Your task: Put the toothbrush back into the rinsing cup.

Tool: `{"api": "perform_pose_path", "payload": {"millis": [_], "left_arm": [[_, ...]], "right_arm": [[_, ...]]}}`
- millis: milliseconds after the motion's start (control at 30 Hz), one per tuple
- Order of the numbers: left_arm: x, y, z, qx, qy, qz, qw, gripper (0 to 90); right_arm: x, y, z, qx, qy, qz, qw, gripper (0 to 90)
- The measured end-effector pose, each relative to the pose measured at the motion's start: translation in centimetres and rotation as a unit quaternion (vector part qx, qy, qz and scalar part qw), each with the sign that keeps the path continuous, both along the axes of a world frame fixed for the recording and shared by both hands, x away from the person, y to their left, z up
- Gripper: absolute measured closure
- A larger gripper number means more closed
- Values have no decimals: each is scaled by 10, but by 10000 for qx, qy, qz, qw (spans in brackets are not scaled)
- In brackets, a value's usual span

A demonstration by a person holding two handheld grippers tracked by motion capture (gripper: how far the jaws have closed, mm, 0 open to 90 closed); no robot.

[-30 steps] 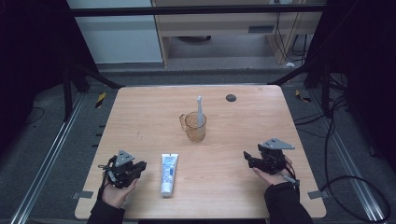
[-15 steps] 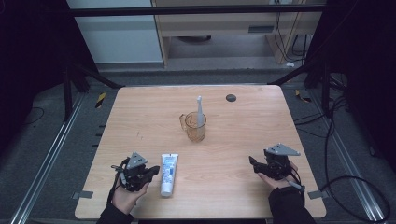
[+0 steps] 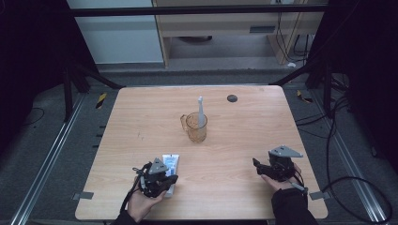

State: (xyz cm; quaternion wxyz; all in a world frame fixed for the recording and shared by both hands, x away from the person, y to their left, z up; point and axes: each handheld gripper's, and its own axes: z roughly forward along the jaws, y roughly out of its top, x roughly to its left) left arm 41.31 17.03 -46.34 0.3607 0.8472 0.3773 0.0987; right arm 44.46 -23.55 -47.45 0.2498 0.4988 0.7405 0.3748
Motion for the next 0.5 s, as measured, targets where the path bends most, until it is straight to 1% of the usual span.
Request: {"api": "perform_pose_path", "payload": {"millis": [200,333,367,433,467,500], "left_arm": [[0,-1,-3,137,40,-14,9999,899],[-1,1,-3,118,58,-35,9999,899],[-2,1,-2,126,60,-46,9999,899],[-3,1,-2,133,59,-49,9999,899],[-2,1,-2,149,46,-62,9999,899],[-3,1,-2,139,60,-61,9999,899]], "right_arm": [[0,0,0,-30,1,6,10000,300],[0,0,0,10,34,-8,10000,299],[0,0,0,-23,8,-5,10000,298],[0,-1,0,-18,15,-13,10000,298],[0,0,0,11,54,-18,10000,298],[0,-1,-1,-23,32,-12,10000,298]]}}
